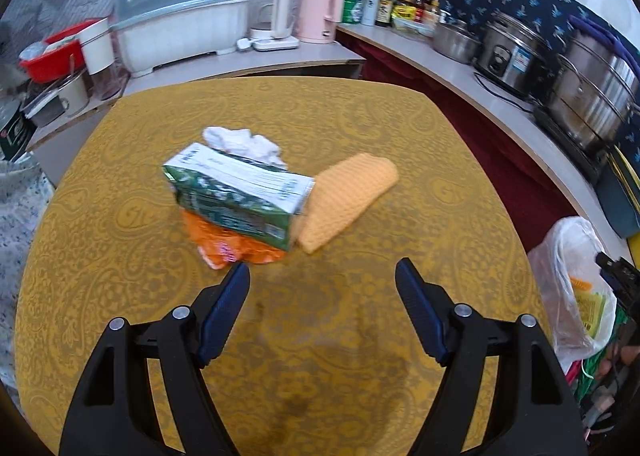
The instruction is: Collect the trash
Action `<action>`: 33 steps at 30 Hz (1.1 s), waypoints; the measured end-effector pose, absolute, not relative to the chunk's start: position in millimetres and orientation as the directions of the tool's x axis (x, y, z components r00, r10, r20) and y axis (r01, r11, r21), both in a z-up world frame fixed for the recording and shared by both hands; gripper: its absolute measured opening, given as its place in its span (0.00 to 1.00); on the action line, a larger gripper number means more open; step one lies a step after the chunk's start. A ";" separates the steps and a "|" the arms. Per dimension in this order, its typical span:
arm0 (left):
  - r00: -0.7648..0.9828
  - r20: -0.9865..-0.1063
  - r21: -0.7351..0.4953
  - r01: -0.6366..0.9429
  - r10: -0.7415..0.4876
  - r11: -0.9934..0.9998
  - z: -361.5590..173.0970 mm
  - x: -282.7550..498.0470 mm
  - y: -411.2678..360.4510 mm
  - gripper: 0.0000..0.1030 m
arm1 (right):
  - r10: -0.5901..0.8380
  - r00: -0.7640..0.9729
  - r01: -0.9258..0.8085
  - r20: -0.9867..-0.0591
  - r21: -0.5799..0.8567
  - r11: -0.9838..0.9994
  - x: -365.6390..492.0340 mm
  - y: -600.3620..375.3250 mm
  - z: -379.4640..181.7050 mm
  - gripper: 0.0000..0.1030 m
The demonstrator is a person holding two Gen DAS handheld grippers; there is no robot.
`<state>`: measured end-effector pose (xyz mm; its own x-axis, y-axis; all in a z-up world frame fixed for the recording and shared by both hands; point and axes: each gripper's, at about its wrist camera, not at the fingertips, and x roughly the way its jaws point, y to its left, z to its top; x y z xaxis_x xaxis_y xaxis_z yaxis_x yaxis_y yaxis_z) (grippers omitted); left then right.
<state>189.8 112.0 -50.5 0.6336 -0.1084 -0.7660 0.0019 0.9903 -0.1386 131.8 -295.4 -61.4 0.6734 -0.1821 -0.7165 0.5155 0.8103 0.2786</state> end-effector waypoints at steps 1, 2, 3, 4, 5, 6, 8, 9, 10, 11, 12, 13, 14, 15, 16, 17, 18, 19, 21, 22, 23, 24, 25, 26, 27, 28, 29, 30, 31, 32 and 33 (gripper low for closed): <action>0.636 -0.765 -0.142 -0.007 -0.106 0.990 -50.1 190.2 116.3 0.70 | -0.180 0.681 0.509 -0.710 0.283 0.813 130.5 -293.9 -57.5 0.32; 0.638 -0.763 -0.145 -0.019 -0.099 0.989 -49.5 191.1 121.5 0.73 | -0.171 0.692 0.492 -0.701 0.285 0.823 129.3 -286.9 -51.5 0.32; 0.645 -0.759 -0.148 -0.039 -0.089 0.988 -48.2 192.2 128.9 0.75 | -0.164 0.699 0.476 -0.696 0.282 0.833 131.0 -278.6 -47.8 0.32; 0.650 -0.756 -0.152 -0.055 -0.080 0.987 -46.7 192.5 133.3 0.79 | -0.151 0.709 0.451 -0.689 0.279 0.848 132.2 -269.4 -42.8 0.32; 0.655 -0.752 -0.157 -0.070 -0.073 0.985 -45.1 193.2 139.0 0.80 | -0.134 0.718 0.426 -0.683 0.279 0.861 134.1 -258.5 -39.0 0.32; 0.660 -0.748 -0.167 -0.087 -0.069 0.982 -42.7 195.1 146.7 0.81 | -0.120 0.724 0.406 -0.680 0.279 0.871 135.1 -249.0 -36.3 0.32; 0.664 -0.745 -0.178 -0.115 -0.058 0.977 -39.3 199.2 158.4 0.84 | -0.080 0.735 0.352 -0.674 0.278 0.893 141.1 -223.1 -31.4 0.32; 0.665 -0.745 -0.183 -0.125 -0.054 0.975 -38.4 201.3 162.3 0.86 | -0.053 0.738 0.316 -0.673 0.275 0.908 145.9 -206.7 -29.3 0.32; 0.666 -0.744 -0.193 -0.141 -0.051 0.971 -36.8 204.8 168.7 0.87 | -0.030 0.740 0.282 -0.672 0.269 0.921 150.9 -190.7 -27.8 0.32; 0.666 -0.744 -0.204 -0.150 -0.053 0.967 -35.9 208.0 172.6 0.88 | -0.008 0.741 0.252 -0.672 0.266 0.930 156.4 -175.0 -26.8 0.32; 0.664 -0.746 -0.215 -0.161 -0.056 0.963 -35.2 212.4 177.3 0.88 | 0.010 0.740 0.231 -0.672 0.269 0.935 159.1 -164.0 -26.5 0.32; 0.659 -0.750 -0.222 -0.170 -0.057 0.960 -35.2 217.1 180.1 0.89 | 0.035 0.739 0.205 -0.673 0.273 0.940 163.8 -150.9 -26.6 0.32; 0.650 -0.757 -0.226 -0.175 -0.060 0.958 -36.0 223.2 181.9 0.89 | 0.049 0.738 0.189 -0.674 0.275 0.943 166.4 -141.9 -26.8 0.32; 0.643 -0.764 -0.224 -0.180 -0.058 0.958 -37.0 227.4 182.2 0.89 | 0.064 0.736 0.169 -0.674 0.275 0.946 169.9 -129.7 -27.2 0.32; 0.635 -0.771 -0.225 -0.193 -0.053 0.955 -38.7 232.7 183.7 0.89 | 0.080 0.733 0.150 -0.676 0.276 0.949 173.9 -117.4 -28.1 0.32; 0.629 -0.776 -0.231 -0.204 -0.053 0.951 -40.5 236.2 185.9 0.89 | 0.099 0.728 0.128 -0.678 0.277 0.952 178.7 -104.5 -29.1 0.33; 0.621 -0.782 -0.242 -0.219 -0.056 0.945 -42.7 239.8 188.8 0.89 | 0.111 0.725 0.113 -0.680 0.277 0.954 181.6 -95.1 -30.4 0.33; 0.611 -0.789 -0.257 -0.235 -0.063 0.937 -45.1 243.9 191.9 0.89 | 0.119 0.722 0.103 -0.682 0.276 0.956 184.4 -88.0 -31.9 0.33; 0.595 -0.800 -0.299 -0.271 -0.085 0.915 -50.5 249.8 199.2 0.89 | 0.145 0.713 0.071 -0.686 0.277 0.958 193.7 -71.4 -33.5 0.33; 0.587 -0.805 -0.311 -0.287 -0.091 0.906 -52.6 252.9 201.5 0.89 | 0.154 0.710 0.057 -0.687 0.275 0.960 198.0 -63.3 -34.0 0.33; 0.581 -0.809 -0.318 -0.299 -0.092 0.900 -54.2 255.8 202.7 0.89 | 0.161 0.707 0.045 -0.688 0.271 0.962 202.0 -55.8 -34.7 0.33; 0.571 -0.815 -0.323 -0.314 -0.094 0.893 -55.7 260.3 202.6 0.89 | 0.168 0.705 0.031 -0.690 0.266 0.964 207.4 -47.6 -35.1 0.33; 0.563 -0.820 -0.327 -0.324 -0.097 0.888 -56.6 264.6 202.5 0.89 | 0.172 0.703 0.023 -0.690 0.263 0.965 210.4 -41.4 -35.6 0.33; 0.554 -0.826 -0.334 -0.336 -0.102 0.881 -57.3 270.3 201.7 0.89 | 0.177 0.701 0.016 -0.691 0.264 0.964 213.1 -37.1 -36.3 0.33; 0.540 -0.836 -0.331 -0.352 -0.098 0.876 -57.9 276.6 200.0 0.89 | 0.183 0.699 0.012 -0.692 0.267 0.964 214.8 -33.9 -37.8 0.33; 0.529 -0.844 -0.324 -0.367 -0.091 0.872 -58.2 282.5 197.9 0.89 | 0.185 0.698 0.013 -0.692 0.271 0.963 214.8 -33.2 -39.5 0.33; 0.517 -0.852 -0.312 -0.380 -0.080 0.871 -58.7 286.9 195.6 0.89 | 0.187 0.694 0.017 -0.695 0.275 0.961 216.8 -32.6 -41.8 0.33; 0.497 -0.865 -0.289 -0.398 -0.060 0.870 -59.4 291.9 192.7 0.89 | 0.188 0.692 0.019 -0.697 0.278 0.960 218.3 -33.4 -43.5 0.33; 0.474 -0.880 -0.261 -0.418 -0.036 0.870 -60.6 297.8 188.5 0.89 | 0.189 0.688 0.023 -0.701 0.281 0.959 220.8 -33.4 -45.9 0.33; 0.462 -0.886 -0.248 -0.425 -0.026 0.870 -61.9 300.1 187.4 0.89 | 0.188 0.685 0.026 -0.704 0.282 0.959 222.6 -32.8 -47.9 0.33; 0.445 -0.895 -0.228 -0.437 -0.011 0.870 -63.7 301.6 185.6 0.89 | 0.191 0.680 0.027 -0.708 0.284 0.958 226.6 -32.7 -50.4 0.33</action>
<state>301.6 185.6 -63.7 0.4454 -0.0111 -0.8953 -0.4367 0.8703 -0.2280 226.6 -32.7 -50.4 0.6796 0.1911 -0.7083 0.0268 0.9584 0.2843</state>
